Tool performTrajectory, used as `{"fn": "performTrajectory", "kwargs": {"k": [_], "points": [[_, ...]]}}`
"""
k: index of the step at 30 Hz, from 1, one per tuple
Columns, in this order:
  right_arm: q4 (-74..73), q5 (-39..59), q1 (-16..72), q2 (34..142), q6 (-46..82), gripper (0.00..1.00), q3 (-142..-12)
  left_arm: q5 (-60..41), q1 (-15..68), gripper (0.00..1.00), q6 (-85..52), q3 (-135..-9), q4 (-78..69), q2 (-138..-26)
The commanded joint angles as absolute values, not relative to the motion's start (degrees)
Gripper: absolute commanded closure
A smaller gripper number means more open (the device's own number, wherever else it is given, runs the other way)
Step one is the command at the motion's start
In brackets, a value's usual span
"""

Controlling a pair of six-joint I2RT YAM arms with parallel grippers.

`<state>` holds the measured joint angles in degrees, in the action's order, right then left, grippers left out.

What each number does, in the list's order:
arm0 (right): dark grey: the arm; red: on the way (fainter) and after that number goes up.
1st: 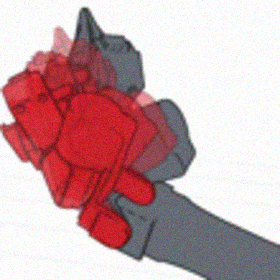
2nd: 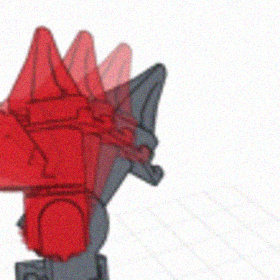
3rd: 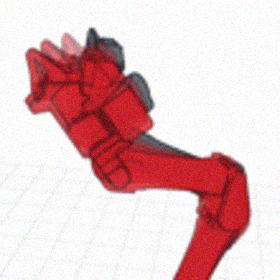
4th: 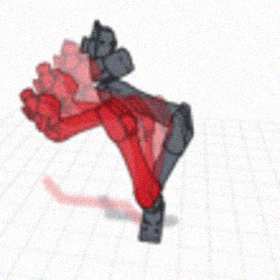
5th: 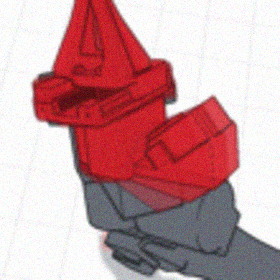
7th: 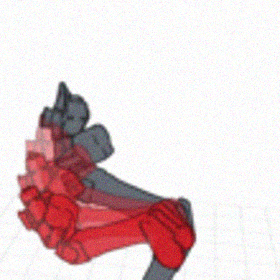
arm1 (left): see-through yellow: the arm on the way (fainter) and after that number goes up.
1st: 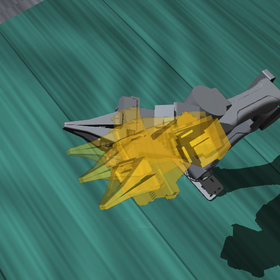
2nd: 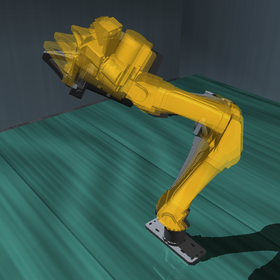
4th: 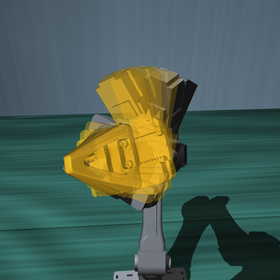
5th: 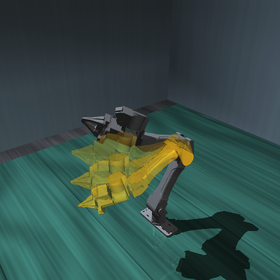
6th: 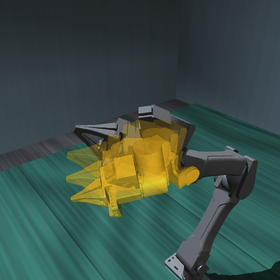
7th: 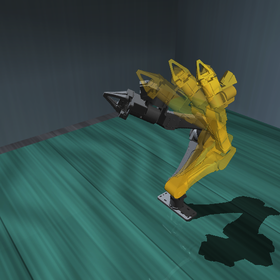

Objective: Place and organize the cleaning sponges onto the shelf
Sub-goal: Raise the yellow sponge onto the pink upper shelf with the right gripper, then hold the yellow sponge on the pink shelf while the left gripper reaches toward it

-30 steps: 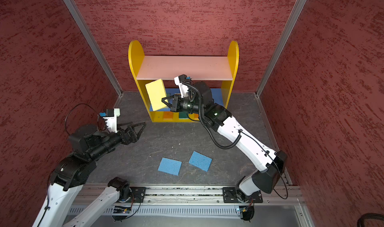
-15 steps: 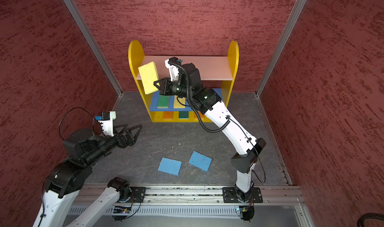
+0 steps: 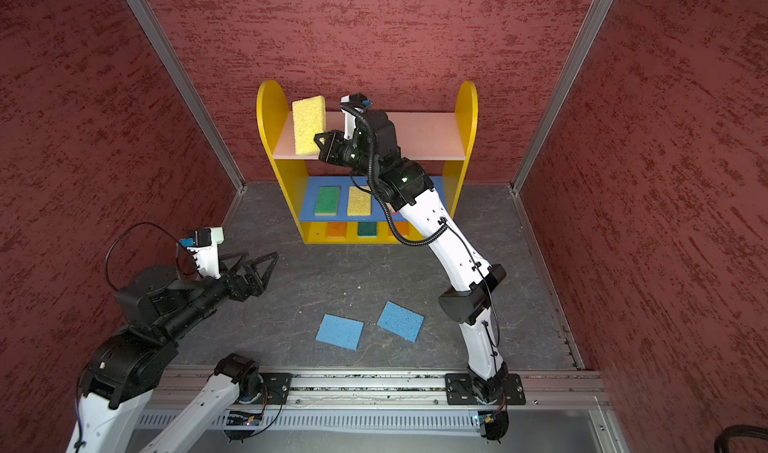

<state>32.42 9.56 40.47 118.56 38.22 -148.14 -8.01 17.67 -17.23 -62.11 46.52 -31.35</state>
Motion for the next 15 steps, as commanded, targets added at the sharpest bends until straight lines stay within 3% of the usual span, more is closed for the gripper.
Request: {"fn": "performTrajectory", "kwargs": {"k": [1, 10, 15], "points": [[28.21, 5.97, 40.34, 119.66, 40.33, 1.00, -149.52, -8.54, 17.30, 0.00, -16.97, -65.95, 41.84, -34.44], [28.21, 9.65, 40.34, 121.90, 42.06, 1.00, -149.54, -18.26, 14.17, 0.00, -20.86, -83.70, 30.05, -54.95], [28.55, 9.78, 40.28, 121.08, 40.93, 1.00, -149.59, -36.78, 4.09, 0.00, -32.78, -100.74, 24.63, -71.02]]}}
